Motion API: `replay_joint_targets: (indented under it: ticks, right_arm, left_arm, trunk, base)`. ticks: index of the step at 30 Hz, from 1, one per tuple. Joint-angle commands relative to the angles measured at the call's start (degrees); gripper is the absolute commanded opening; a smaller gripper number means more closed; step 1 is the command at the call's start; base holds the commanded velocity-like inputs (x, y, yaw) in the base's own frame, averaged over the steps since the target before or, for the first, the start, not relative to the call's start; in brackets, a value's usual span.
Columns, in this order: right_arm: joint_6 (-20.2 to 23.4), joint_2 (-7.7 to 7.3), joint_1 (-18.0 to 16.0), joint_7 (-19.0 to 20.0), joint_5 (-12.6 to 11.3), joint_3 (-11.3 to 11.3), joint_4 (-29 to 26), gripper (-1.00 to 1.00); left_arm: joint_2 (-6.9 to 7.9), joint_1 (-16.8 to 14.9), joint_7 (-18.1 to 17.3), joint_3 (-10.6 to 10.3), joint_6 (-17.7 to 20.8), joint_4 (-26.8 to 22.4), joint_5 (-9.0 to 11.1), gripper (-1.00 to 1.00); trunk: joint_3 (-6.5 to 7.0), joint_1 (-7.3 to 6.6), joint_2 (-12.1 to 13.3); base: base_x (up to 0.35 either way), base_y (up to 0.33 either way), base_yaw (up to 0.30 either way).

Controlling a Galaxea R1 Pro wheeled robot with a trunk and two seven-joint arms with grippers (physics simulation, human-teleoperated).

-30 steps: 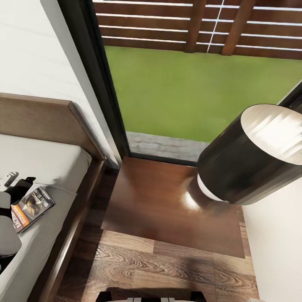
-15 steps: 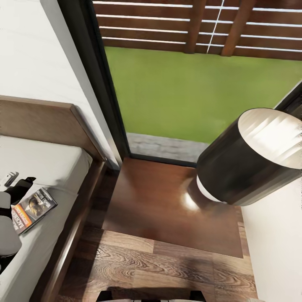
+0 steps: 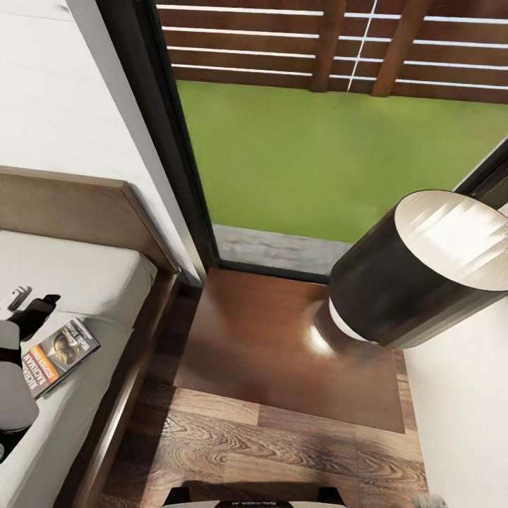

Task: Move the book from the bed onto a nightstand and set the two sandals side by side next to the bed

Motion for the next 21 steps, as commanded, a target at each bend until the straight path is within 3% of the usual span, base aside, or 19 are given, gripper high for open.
replay_joint_targets:
  ticks: [1, 6, 21]
  right_arm:
    - [0.31, -0.02, -0.36, 0.61, -0.48, 0.02, 0.09, 1.00]
    - [1.91, -0.01, -0.89, 2.22, -0.48, 0.01, 0.44, 1.00]
    - [6.72, -0.02, -0.89, 7.04, -0.47, 0.03, 0.96, 1.00]
  left_arm:
    - [-0.02, -0.05, -0.50, 0.17, 0.05, -0.39, 0.33, 1.00]
    - [-0.70, -0.05, -2.11, -0.75, -1.56, -2.00, 0.36, 1.00]
    - [-1.01, -0.05, -6.93, -5.02, -6.34, -6.85, 0.59, 1.00]
  trunk:
    - [-0.03, 0.00, -0.02]
    - [-0.03, 0.00, -0.02]
    - [2.66, -3.30, 6.00]
  base:
    - [0.000, 0.000, 0.000]
    - [0.000, 0.000, 0.000]
    - [0.000, 0.000, 0.000]
